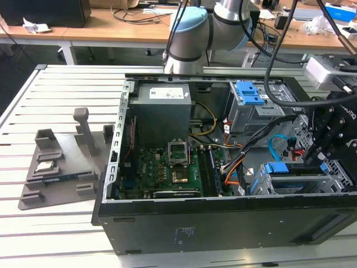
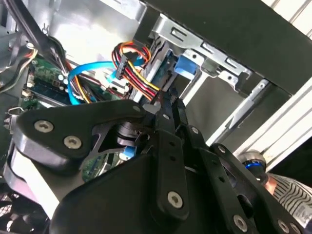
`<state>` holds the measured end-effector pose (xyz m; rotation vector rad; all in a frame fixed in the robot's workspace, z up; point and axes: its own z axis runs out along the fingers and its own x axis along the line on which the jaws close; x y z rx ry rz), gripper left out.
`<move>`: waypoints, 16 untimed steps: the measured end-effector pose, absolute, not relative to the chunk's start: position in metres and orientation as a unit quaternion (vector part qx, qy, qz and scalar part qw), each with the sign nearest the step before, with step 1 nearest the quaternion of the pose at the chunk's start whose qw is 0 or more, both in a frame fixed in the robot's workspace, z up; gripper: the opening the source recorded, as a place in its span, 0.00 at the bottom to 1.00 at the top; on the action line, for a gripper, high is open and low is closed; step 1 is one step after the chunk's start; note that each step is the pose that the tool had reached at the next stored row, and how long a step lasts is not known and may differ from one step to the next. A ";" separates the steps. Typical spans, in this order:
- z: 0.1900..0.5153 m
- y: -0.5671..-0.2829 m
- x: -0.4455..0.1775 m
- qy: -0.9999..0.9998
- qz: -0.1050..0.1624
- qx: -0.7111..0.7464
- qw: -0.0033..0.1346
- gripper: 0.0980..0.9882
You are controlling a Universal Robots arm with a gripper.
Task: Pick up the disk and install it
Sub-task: 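Insert the first disk wire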
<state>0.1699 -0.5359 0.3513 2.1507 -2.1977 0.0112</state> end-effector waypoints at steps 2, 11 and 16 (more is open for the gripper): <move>0.350 -0.536 0.173 -0.714 0.003 0.699 0.033 0.08; 0.344 -0.529 0.174 -0.714 0.003 0.699 0.034 0.08; 0.342 -0.529 0.176 -0.714 0.003 0.699 0.034 0.08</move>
